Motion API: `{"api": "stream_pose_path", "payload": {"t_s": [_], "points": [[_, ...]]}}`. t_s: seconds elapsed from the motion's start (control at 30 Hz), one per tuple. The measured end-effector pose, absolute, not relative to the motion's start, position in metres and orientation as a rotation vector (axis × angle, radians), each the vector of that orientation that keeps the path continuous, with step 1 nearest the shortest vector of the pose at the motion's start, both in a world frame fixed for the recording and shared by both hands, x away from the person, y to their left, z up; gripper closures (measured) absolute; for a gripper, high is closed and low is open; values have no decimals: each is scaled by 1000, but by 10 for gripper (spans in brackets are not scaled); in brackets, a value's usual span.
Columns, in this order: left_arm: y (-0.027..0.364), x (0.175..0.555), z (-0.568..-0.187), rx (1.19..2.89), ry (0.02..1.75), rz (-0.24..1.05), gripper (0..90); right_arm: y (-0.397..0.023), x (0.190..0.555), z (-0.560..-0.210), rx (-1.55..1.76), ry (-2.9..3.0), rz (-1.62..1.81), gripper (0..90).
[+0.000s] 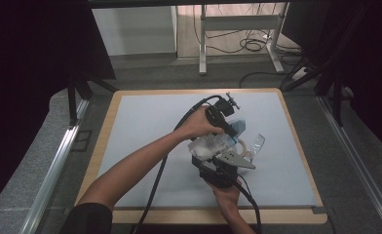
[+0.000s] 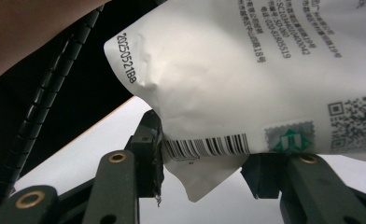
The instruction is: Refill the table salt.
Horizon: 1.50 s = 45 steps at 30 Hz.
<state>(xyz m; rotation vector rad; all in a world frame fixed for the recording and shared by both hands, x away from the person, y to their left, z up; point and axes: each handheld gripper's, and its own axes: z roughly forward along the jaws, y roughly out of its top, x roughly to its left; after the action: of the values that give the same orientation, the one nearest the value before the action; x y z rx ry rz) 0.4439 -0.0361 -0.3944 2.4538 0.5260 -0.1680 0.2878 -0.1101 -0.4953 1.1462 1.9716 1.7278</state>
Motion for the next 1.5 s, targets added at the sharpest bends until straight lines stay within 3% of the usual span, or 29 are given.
{"api": "stream_pose_path", "payload": {"t_s": [1.5], "points": [[-37, 442, -396, 2474, 533, -152, 898, -104, 285, -495, 1182, 1940, 1728, 548]]}}
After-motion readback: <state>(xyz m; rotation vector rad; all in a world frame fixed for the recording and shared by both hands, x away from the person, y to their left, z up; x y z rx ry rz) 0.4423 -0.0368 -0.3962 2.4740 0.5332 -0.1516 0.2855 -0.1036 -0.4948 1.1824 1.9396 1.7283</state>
